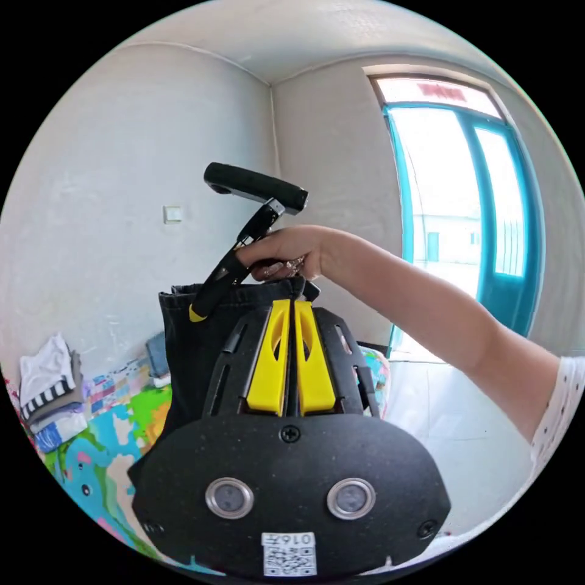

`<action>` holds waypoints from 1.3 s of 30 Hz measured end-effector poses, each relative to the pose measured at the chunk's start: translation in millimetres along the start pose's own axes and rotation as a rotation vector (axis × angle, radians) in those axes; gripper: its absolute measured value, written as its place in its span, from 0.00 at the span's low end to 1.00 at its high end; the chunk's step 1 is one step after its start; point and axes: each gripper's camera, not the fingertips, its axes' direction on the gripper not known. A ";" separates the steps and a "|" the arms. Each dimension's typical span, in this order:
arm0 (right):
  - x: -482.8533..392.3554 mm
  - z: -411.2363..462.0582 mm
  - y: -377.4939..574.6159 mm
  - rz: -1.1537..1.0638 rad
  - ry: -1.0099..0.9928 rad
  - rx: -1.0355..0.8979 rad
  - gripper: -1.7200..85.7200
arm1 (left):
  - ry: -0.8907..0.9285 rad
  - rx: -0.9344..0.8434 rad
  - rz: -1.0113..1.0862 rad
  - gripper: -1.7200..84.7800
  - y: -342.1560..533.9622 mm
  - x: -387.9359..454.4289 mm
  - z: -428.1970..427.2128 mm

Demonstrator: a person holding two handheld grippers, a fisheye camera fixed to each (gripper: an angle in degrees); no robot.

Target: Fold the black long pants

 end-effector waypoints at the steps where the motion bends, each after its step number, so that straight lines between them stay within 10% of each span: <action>1: 24.4 5.4 21.5 0.019 0.012 -0.032 0.05 | 0.012 -0.021 -0.020 0.01 0.5 10.4 32.1; 9: 171.1 137.2 176.6 0.273 0.031 -0.403 0.04 | 0.309 -0.369 -0.070 0.01 87.7 27.5 191.6; 20: 193.2 100.3 254.6 0.317 -0.075 -0.154 0.04 | 0.188 -0.274 -0.280 0.02 180.4 -175.6 52.4; 28: 233.0 211.2 340.7 0.567 0.150 -0.490 0.13 | -0.009 -0.391 -0.577 0.11 273.5 -299.0 1.8; 34: 227.2 155.5 418.4 0.701 0.150 -0.027 0.13 | 0.050 -0.452 -0.698 0.13 339.3 -363.2 -23.9; 39: 233.7 156.1 491.4 0.757 0.000 -0.003 0.16 | 0.203 -0.459 -0.750 0.13 358.0 -392.9 -7.8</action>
